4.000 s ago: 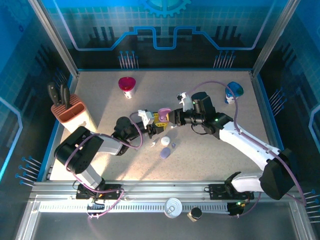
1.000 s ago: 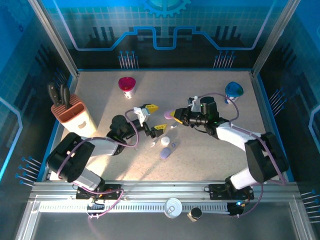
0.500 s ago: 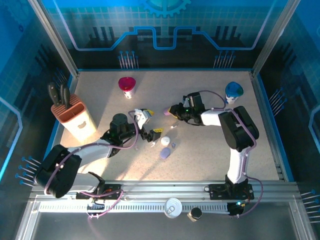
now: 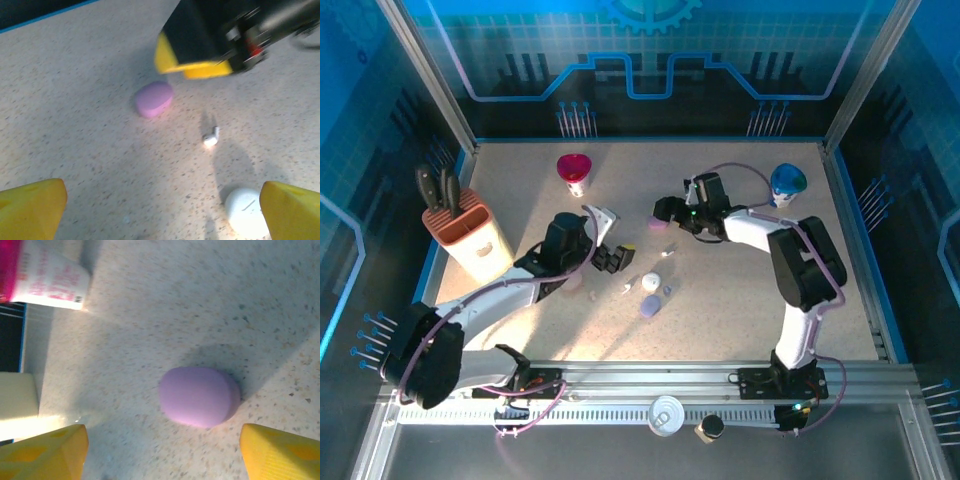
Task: Insert the wireless bluetooth earbuds into the charging case
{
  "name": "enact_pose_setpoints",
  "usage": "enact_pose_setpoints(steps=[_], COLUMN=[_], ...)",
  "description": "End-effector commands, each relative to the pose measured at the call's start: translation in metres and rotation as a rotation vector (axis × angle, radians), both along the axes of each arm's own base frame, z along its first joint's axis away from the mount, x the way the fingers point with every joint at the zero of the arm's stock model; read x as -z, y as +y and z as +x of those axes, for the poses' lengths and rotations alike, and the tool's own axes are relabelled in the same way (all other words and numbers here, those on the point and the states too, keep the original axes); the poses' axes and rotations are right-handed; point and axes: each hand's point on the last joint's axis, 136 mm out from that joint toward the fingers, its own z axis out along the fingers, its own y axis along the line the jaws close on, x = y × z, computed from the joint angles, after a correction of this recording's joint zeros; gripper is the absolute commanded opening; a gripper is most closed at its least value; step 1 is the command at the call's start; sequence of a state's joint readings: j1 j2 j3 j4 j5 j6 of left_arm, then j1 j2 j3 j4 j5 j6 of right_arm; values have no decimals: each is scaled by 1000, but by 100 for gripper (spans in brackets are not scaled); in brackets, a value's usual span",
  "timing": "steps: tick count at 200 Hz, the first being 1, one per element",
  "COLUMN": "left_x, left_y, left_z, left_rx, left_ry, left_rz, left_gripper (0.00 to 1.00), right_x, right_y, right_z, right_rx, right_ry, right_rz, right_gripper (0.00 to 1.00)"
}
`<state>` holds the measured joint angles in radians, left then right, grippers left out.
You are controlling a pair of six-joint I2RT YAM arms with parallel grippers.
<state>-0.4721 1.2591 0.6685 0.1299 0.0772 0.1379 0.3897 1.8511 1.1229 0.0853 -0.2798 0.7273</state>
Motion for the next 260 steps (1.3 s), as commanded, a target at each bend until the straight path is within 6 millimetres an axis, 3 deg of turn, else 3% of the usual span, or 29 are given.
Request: enact_pose_setpoints(steps=[1, 35, 64, 97, 167, 224, 250, 260], left_x=[21, 46, 66, 87, 116, 134, 132, 129], left_y=[32, 51, 75, 94, 112, 113, 110, 108], left_z=[-12, -28, -37, -47, -61, -62, -61, -59], left_rx=[-80, -72, -150, -190, -219, -214, -208, -208], left_ry=[138, 276, 379, 492, 648, 703, 703, 691], left_rz=[186, 354, 482, 581, 632, 635, 626, 612], left_gripper=[99, 99, 99, 83, 79, 57, 35, 34], right_x=[-25, -42, -42, -42, -39, -39, -46, -50], right_y=[-2, -5, -9, -9, -5, -12, -13, -14], right_z=[-23, -45, -56, -57, -53, -57, -59, -61], right_rx=[-91, -128, -143, -169, -148, -138, -134, -134], right_ry=[-92, -118, -104, -85, -72, -67, -80, -84], right_rz=[-78, -83, -89, -88, -47, -62, -54, -50], right_gripper=[81, 82, 82, 83, 83, 83, 83, 83])
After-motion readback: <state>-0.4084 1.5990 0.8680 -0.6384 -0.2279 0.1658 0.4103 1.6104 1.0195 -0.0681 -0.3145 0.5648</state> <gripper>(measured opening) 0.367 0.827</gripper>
